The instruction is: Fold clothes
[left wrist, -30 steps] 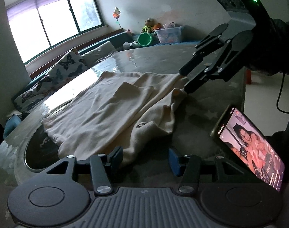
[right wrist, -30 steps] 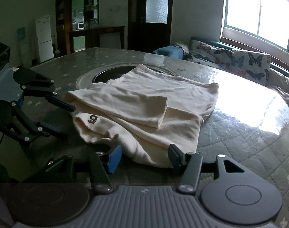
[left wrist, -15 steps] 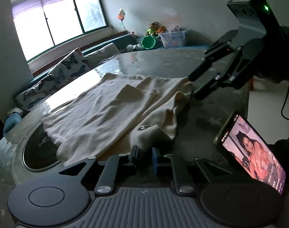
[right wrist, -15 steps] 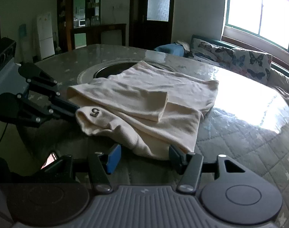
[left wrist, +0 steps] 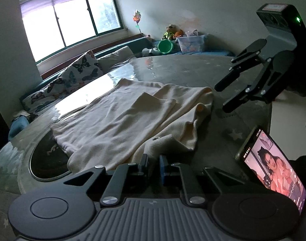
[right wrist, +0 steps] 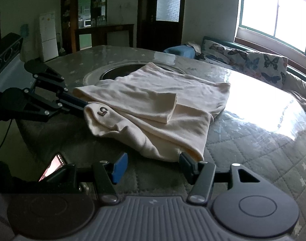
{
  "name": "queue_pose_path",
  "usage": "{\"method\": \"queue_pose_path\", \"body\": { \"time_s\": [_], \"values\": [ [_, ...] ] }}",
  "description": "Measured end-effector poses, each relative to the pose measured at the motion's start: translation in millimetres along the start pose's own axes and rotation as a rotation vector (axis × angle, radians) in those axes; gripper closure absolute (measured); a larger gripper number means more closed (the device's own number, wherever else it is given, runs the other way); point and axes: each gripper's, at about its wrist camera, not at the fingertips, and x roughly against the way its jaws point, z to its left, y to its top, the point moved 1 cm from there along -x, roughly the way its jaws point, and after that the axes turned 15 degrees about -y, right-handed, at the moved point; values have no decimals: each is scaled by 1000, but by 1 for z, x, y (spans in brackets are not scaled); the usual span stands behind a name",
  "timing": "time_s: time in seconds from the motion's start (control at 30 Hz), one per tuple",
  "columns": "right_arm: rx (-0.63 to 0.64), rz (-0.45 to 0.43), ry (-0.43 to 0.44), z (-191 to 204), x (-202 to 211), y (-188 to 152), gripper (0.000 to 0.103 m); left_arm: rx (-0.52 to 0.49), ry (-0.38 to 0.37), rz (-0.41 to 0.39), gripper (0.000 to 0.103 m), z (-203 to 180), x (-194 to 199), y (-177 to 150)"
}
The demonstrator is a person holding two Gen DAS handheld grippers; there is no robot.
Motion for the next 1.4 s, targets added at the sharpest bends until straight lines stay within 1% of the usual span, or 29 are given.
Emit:
{"method": "queue_pose_path", "body": {
  "time_s": [0.4, 0.53, 0.93, 1.07, 1.2, 1.4],
  "values": [
    [52, 3, 13, 4, 8, -2, 44, 21, 15, -13, 91, 4, 0, 4],
    [73, 6, 31, 8, 8, -4, 44, 39, 26, -17, 91, 8, 0, 5],
    [116, 2, 64, 22, 0, -4, 44, 65, 49, -34, 91, 20, -2, 13],
    [135, -2, 63, 26, -2, -3, 43, 67, 51, -34, 91, 23, -3, 15],
    [156, -14, 52, 30, -6, -2, 40, 68, 52, -32, 91, 25, -5, 16],
    [189, -39, 44, 37, -8, 0, 40, 68, 51, -30, 91, 27, -6, 17]
  ]
}}
